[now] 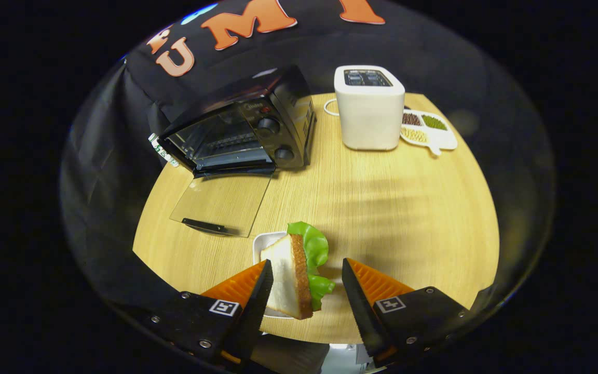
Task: Open the toaster oven, put the food inside, and close the toaster oven door.
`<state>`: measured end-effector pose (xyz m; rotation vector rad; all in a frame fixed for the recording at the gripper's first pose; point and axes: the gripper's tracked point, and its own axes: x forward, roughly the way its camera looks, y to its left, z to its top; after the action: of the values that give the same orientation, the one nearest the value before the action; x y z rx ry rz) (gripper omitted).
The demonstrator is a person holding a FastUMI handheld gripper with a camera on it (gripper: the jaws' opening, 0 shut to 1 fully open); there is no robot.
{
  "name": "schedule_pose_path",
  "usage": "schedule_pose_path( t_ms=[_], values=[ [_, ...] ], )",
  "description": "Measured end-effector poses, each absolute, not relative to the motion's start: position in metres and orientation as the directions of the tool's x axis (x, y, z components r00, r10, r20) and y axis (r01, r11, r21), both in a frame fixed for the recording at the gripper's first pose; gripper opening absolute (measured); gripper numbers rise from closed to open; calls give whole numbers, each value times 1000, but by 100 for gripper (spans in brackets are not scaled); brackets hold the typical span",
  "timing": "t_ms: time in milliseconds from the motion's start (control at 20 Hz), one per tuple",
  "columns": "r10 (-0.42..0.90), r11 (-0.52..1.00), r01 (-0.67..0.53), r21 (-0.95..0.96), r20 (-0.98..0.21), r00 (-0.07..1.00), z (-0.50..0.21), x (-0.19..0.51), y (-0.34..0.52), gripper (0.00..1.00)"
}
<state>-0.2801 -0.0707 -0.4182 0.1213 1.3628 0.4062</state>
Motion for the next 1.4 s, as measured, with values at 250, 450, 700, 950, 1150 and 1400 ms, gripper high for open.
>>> schedule_pose_path(
  t_ms=[250, 450, 700, 950, 1150, 1400],
  values=[
    [485, 869, -95, 485, -874, -26, -442, -294, -51, 68],
    [547, 836, 13, 548, -834, -73, -445, -294, -42, 56],
    [554, 825, 147, 546, -832, -19, -437, -289, -34, 37],
    [542, 814, 203, 544, -837, 72, -403, -276, -34, 36],
    [557, 780, 237, 579, -815, 158, -377, -254, -14, 36],
    [610, 695, 273, 665, -747, 266, -360, -222, 40, 36]
  ],
)
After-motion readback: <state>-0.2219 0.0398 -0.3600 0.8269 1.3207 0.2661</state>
